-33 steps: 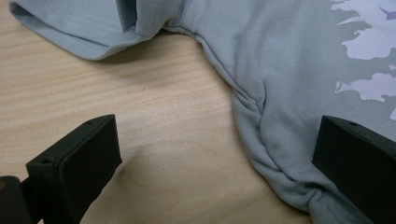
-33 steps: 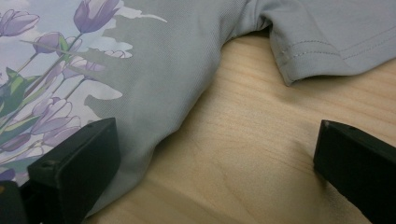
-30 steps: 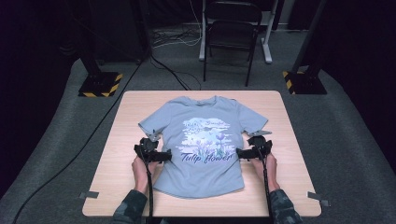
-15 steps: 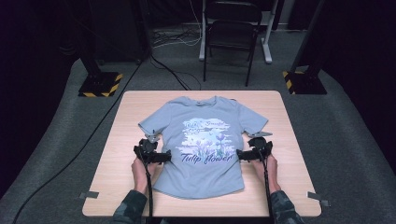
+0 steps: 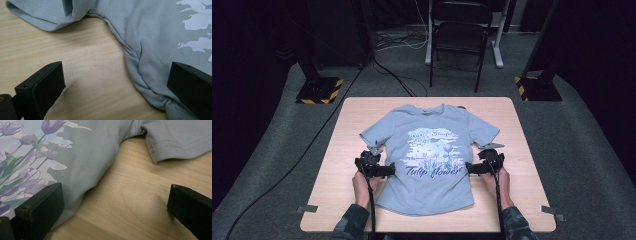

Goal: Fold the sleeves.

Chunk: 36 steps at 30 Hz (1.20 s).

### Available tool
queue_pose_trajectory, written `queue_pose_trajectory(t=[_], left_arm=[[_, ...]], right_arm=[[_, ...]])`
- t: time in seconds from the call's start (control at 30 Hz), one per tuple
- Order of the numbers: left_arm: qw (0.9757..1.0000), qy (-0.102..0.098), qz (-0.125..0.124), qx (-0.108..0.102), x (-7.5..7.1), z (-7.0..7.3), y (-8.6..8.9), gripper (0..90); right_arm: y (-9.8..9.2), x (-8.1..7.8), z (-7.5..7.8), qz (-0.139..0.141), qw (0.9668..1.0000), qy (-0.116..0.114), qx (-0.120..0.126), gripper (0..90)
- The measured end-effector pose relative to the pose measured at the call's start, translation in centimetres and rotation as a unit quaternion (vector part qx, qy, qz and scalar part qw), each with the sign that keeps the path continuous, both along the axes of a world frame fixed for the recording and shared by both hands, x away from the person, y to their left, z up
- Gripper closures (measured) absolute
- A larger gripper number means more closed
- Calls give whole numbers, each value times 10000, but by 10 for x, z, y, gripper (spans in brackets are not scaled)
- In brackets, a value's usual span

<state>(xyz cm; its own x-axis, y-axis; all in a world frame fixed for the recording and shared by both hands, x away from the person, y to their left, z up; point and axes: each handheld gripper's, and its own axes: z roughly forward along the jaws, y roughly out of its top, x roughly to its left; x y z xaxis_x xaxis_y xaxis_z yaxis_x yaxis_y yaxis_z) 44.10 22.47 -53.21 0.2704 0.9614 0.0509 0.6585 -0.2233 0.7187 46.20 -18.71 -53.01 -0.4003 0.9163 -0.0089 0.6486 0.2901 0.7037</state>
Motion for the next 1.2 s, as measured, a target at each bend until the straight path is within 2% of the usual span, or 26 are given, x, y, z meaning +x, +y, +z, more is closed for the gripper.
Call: queue_pose_trajectory(t=[1.2], left_arm=[[10000, 19, -56, -39, -19, -1, 1, 8]], right_arm=[[0, -20, -2, 102, 9999, -107, -18, 0]])
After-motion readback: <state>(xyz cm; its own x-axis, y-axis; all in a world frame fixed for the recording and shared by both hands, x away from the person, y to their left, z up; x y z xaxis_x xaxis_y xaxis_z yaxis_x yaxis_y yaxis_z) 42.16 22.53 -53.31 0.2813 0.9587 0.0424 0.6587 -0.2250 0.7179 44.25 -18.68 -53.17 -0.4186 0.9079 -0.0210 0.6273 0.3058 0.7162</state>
